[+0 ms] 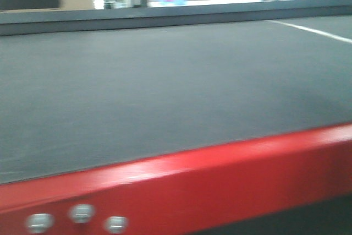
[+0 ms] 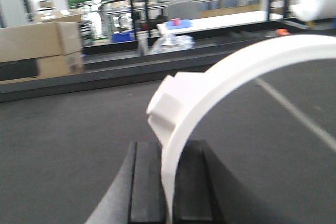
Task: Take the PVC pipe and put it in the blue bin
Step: 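Drive away from the table carrying the pipe in both grippers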
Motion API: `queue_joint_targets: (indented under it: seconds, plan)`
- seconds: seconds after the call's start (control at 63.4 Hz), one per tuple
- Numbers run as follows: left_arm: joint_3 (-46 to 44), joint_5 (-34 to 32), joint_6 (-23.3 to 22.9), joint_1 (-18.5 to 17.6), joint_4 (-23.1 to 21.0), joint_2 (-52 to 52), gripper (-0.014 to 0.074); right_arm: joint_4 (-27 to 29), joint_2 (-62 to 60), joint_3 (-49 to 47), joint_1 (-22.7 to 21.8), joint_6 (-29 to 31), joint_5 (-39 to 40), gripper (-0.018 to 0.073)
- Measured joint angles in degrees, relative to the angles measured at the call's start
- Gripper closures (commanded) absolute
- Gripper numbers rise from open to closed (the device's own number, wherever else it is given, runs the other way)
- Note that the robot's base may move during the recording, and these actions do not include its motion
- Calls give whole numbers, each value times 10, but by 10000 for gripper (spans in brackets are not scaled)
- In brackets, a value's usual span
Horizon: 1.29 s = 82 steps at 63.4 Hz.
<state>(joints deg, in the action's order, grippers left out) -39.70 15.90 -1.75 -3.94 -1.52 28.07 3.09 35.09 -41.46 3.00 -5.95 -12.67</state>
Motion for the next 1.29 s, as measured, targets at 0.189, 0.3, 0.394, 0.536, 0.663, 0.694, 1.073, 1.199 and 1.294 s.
queue_joint_targets:
  seconds: [0.189, 0.3, 0.394, 0.536, 0.663, 0.694, 1.073, 1.199, 1.294]
  plan:
    - [0, 0, 0, 0, 0, 0, 708, 0, 0, 0, 0, 0, 0, 727]
    - [0, 0, 0, 0, 0, 0, 708, 0, 0, 0, 0, 0, 0, 727]
    - [0, -1, 0, 0, 0, 0, 708, 0, 0, 0, 0, 0, 0, 727]
    - [0, -1, 0, 0, 0, 0, 708, 0, 0, 0, 0, 0, 0, 727]
    - [0, -1, 0, 0, 0, 0, 708, 0, 0, 0, 0, 0, 0, 727]
    - [0, -1, 0, 0, 0, 0, 708, 0, 0, 0, 0, 0, 0, 727]
    - [0, -1, 0, 0, 0, 0, 708, 0, 0, 0, 0, 0, 0, 727]
    - [0, -1, 0, 0, 0, 0, 708, 0, 0, 0, 0, 0, 0, 727]
    - [0, -1, 0, 0, 0, 0, 708, 0, 0, 0, 0, 0, 0, 727]
